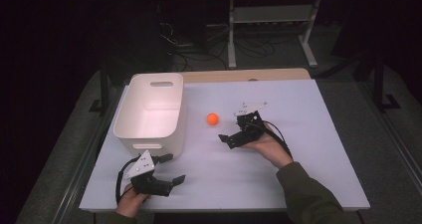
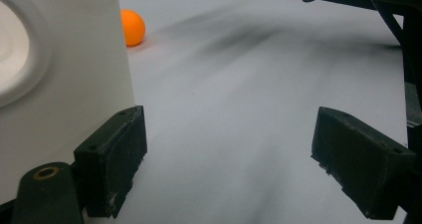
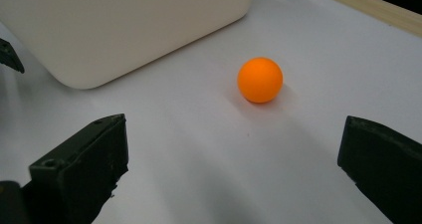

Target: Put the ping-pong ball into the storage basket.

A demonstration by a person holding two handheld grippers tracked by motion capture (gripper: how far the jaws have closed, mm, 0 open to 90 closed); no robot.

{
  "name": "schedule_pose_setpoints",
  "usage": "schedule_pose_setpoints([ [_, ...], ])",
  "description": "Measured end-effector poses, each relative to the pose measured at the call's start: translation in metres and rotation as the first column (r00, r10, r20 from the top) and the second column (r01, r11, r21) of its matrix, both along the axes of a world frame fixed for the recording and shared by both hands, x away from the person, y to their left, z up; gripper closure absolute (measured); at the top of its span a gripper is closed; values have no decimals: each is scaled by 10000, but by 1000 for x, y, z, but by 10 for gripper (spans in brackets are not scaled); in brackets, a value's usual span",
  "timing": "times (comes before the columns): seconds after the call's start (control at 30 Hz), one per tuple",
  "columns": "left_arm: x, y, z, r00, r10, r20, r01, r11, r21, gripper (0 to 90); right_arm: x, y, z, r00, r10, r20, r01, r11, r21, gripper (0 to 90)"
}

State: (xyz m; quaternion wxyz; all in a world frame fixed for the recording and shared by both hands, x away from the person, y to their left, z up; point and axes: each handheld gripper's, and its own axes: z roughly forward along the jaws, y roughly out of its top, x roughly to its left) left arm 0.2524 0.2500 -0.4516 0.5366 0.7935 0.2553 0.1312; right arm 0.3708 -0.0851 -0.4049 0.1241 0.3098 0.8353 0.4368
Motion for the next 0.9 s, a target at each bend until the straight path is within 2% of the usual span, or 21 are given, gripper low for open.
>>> schedule_pose_setpoints([
  [0.9,0,0,0,10000,-4,14,4,10000,0,141,20,19,9,9999,118,6,-118,9999,94,0],
])
